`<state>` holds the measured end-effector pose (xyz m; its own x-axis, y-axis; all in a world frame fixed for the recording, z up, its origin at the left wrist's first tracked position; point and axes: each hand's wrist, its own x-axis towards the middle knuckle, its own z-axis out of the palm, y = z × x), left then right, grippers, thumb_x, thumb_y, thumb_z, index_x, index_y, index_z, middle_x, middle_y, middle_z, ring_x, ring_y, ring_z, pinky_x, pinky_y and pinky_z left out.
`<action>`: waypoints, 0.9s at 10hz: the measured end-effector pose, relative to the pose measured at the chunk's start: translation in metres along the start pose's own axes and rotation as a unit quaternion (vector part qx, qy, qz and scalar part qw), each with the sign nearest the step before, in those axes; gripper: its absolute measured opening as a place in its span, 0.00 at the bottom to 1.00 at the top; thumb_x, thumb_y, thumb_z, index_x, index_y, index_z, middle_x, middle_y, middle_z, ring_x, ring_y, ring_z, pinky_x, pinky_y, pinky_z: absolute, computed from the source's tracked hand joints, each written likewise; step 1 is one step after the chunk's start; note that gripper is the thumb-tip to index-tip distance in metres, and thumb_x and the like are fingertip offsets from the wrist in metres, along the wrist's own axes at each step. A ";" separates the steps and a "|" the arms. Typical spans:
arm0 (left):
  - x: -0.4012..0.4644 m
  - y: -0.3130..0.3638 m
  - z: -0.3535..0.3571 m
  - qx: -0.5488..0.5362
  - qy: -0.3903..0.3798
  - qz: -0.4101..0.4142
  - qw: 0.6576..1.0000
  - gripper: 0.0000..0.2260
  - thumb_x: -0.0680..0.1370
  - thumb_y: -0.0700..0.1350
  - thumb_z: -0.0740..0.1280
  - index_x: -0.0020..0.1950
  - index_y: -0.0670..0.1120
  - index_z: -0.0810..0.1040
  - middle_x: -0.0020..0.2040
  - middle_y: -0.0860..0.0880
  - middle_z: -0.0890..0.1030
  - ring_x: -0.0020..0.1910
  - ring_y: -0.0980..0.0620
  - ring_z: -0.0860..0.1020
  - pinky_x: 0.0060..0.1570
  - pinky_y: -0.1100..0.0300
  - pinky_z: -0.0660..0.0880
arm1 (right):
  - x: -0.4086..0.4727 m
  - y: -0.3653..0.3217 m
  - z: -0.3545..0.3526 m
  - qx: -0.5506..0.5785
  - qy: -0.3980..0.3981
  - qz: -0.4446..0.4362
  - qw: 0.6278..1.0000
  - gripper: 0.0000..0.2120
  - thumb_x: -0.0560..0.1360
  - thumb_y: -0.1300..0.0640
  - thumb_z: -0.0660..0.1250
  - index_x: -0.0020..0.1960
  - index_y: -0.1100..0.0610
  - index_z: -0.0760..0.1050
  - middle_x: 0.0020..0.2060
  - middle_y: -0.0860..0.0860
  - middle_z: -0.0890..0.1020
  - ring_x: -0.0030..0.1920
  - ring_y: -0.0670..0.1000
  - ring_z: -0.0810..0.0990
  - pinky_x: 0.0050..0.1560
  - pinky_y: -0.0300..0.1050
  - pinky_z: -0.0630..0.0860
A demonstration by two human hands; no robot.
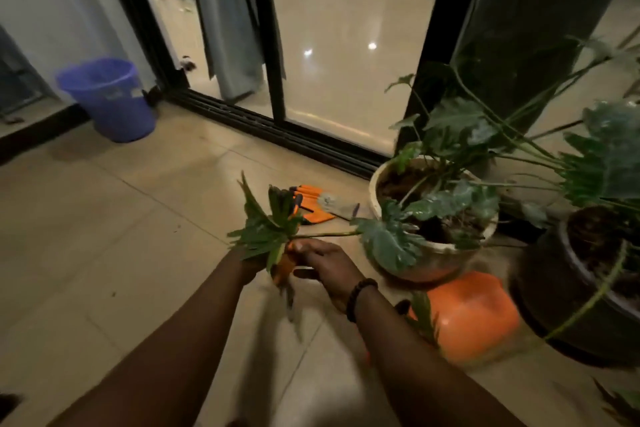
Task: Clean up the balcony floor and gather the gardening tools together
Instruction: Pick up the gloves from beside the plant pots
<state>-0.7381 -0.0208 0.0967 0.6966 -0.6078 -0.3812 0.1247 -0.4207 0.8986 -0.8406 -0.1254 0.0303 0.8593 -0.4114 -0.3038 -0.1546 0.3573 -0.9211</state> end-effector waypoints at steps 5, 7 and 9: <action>0.192 -0.033 -0.083 -0.074 0.155 -0.076 0.982 0.34 0.72 0.35 0.69 0.72 0.35 0.54 0.48 0.39 0.78 0.43 0.46 0.79 0.45 0.48 0.80 | 0.221 0.032 -0.081 -0.723 0.126 0.076 0.675 0.28 0.79 0.59 0.60 0.76 0.51 0.56 0.75 0.55 0.59 0.73 0.59 0.61 0.72 0.64 0.58; 0.224 -0.054 -0.093 -0.090 0.153 -0.096 0.980 0.12 0.70 0.52 0.68 0.49 0.45 0.78 0.47 0.38 0.84 0.48 0.38 0.83 0.54 0.39 0.80 | 0.260 0.039 -0.091 -0.721 0.087 0.148 0.671 0.33 0.82 0.49 0.56 0.80 0.51 0.41 0.80 0.52 0.45 0.79 0.56 0.45 0.74 0.63 0.49; 0.237 -0.059 -0.081 -0.275 0.115 -0.123 0.947 0.17 0.82 0.52 0.61 0.65 0.44 0.77 0.63 0.41 0.80 0.64 0.42 0.77 0.61 0.49 0.75 | 0.232 0.083 -0.076 -0.696 0.166 0.080 0.695 0.25 0.79 0.53 0.62 0.74 0.51 0.61 0.65 0.53 0.74 0.56 0.51 0.76 0.57 0.48 0.75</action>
<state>-0.5226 -0.0855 -0.0288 0.7265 -0.3477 -0.5927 0.6078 -0.0774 0.7903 -0.6908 -0.2548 -0.1353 0.6530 -0.7126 -0.2563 -0.7548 -0.6402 -0.1430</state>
